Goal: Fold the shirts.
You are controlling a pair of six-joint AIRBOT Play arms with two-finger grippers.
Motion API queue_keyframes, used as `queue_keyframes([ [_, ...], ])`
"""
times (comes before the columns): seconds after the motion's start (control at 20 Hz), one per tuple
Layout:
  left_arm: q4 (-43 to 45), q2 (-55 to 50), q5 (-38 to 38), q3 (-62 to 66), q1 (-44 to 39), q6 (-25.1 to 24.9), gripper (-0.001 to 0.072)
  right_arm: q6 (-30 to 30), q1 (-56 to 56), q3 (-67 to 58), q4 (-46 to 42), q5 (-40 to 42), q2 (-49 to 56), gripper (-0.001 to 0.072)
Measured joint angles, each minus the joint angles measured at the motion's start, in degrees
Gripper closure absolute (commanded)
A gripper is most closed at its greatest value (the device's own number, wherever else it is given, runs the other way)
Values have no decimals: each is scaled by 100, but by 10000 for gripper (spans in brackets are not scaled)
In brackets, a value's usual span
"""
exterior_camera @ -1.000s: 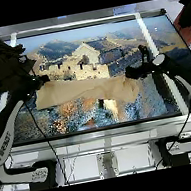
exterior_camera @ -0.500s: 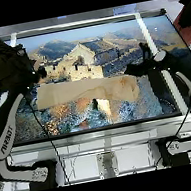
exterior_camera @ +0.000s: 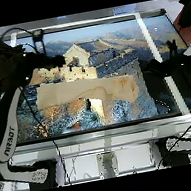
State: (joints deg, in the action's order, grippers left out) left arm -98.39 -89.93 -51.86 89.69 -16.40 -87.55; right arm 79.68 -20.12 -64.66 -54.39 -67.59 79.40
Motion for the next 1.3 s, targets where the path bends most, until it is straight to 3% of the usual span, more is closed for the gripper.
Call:
queue_keyframes([
  [0.05,-245,-144,-208,66,-109,-175,355,-92,-125,136,173,-42,63,16],
  [0.35,-772,-1108,-1106,723,-752,-695,356,-782,-378,715,1172,-101,695,17],
  [0.65,-927,-2020,-1993,1239,-968,-699,356,-1279,-166,863,1980,46,1311,17],
  [1.05,-968,-2439,-2323,1325,-1010,-675,364,-1644,518,885,2557,133,1663,52],
  [1.1,-973,-2459,-2332,1329,-1010,-673,364,-1692,597,887,2686,140,1679,218],
  [1.15,-973,-2472,-2343,1329,-1010,-671,365,-1753,667,887,2905,83,1679,522],
  [1.2,-977,-2481,-2358,1329,-1010,-667,389,-1847,713,885,3150,-13,1685,674],
  [1.3,-966,-2500,-2391,1331,-1010,-647,576,-2197,748,868,3689,-385,1692,683],
])
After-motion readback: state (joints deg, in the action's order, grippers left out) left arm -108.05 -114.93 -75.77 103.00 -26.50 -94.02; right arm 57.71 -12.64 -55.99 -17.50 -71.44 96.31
